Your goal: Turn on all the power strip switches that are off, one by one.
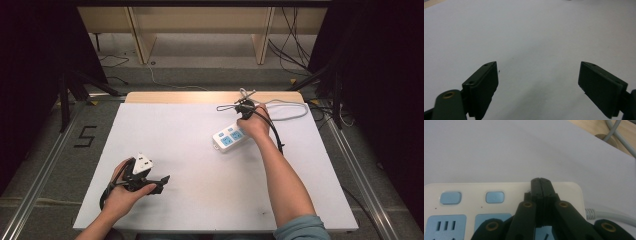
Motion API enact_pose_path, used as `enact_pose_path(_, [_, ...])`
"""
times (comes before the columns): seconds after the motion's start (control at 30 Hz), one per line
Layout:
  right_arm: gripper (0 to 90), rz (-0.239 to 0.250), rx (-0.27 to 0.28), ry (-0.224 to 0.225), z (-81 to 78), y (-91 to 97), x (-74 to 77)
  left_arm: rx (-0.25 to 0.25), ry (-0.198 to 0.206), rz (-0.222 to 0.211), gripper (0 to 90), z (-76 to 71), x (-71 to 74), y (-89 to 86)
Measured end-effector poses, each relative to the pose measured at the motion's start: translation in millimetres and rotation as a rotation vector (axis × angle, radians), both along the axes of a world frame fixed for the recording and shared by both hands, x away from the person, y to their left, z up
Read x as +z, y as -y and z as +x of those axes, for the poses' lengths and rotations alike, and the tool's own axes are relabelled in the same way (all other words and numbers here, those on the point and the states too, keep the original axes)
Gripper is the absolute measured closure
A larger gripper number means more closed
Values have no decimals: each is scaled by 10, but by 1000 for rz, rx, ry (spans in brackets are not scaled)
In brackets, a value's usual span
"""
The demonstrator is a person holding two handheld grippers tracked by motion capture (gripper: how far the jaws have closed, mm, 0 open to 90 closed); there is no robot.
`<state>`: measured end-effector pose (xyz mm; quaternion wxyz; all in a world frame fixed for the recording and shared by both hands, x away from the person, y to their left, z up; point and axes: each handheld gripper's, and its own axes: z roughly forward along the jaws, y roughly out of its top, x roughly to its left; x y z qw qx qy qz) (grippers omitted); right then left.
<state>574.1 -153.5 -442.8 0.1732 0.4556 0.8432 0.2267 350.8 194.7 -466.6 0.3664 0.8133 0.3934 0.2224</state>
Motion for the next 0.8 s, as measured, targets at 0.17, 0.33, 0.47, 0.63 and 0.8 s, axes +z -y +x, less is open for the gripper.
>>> enact_pose_path(0.17, [900, -27, 5, 2, 10, -25, 3, 0, -2, -2, 163, 1, -2, 0])
enact_pose_path(0.33, [900, -21, -6, -5, 14, -27, 5, -3, -2, -1, 163, 0, -3, 2])
enact_pose_path(0.47, [900, -13, -8, -6, 11, -16, 1, -2, -3, 0, 163, 0, -4, 5])
enact_pose_path(0.63, [900, -11, -7, -7, 11, -12, -1, -1, -4, 2, 163, 1, -3, 5])
enact_pose_path(0.8, [900, -14, -6, -9, 10, -15, -9, -2, -2, 0, 163, 0, -3, 3])
